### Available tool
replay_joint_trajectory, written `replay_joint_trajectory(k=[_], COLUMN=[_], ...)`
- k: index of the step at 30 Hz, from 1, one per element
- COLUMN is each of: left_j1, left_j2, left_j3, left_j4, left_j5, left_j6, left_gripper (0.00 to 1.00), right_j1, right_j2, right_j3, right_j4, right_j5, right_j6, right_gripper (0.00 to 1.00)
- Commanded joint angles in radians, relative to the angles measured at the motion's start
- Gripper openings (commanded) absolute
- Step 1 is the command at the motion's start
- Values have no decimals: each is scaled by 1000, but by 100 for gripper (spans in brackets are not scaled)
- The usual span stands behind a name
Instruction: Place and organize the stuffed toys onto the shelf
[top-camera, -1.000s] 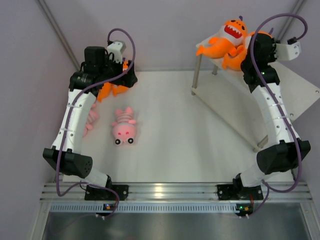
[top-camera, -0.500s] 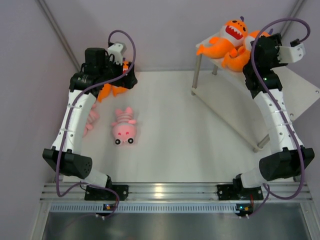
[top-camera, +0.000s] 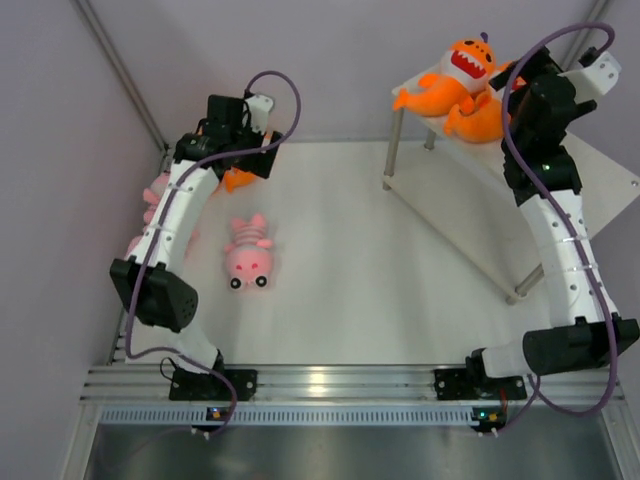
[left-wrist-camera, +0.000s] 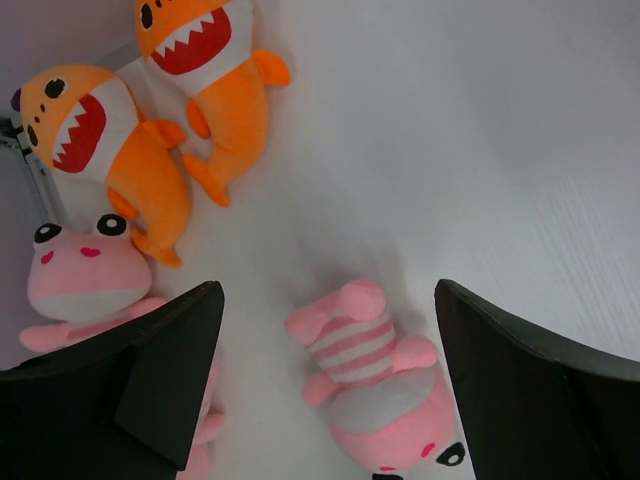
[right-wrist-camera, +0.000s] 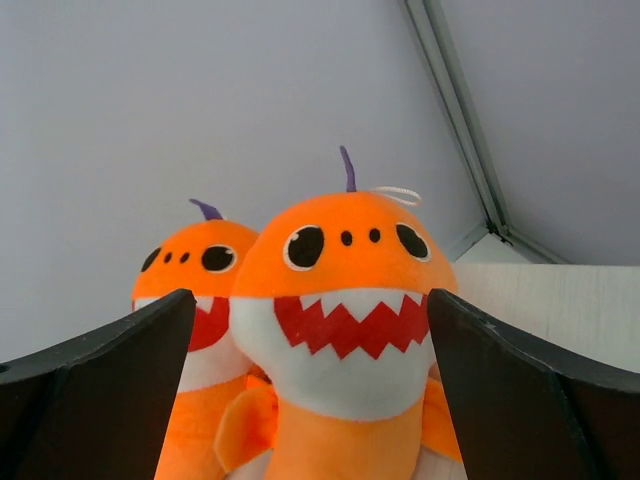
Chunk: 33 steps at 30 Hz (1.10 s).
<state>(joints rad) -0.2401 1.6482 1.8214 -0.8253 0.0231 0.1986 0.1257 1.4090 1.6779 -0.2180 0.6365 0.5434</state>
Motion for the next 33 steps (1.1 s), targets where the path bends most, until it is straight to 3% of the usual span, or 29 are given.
replay_joint_trajectory(k=[1,4,6,10,12,18,24,33], left_j1=[-19,-19,-18,11,47,104,154,180], left_j2=[149,287,396,585,655,759,858,961], left_j3=[145,254,315,592,641,613,624,638], left_j4=[26,80,118,132,197,393,471,494], left_j5=[-184,-227,-265,-287,-299,-345,-212,15], left_j6=[58,33,27,-46,-80,-96,-110,-139], left_gripper=[90,79,77,73,70,76,87,86], right_j1=[-8,-6,-6,-6,-3,6,20,38], right_j2=[-97,-153,-203,-271,-316,-404,-441,-456], right_j3=[28,-7,-35,-107,-135,-248,-274,-303], right_j4=[62,55,80,103,98,161,146,109], right_j5=[-109,-120,-144,-247,-271,-334,-380,-333], right_j6=[-152,-197,-229,-292,-309,-378,-427,-487], right_gripper=[99,99,99,98,97,95,94,93])
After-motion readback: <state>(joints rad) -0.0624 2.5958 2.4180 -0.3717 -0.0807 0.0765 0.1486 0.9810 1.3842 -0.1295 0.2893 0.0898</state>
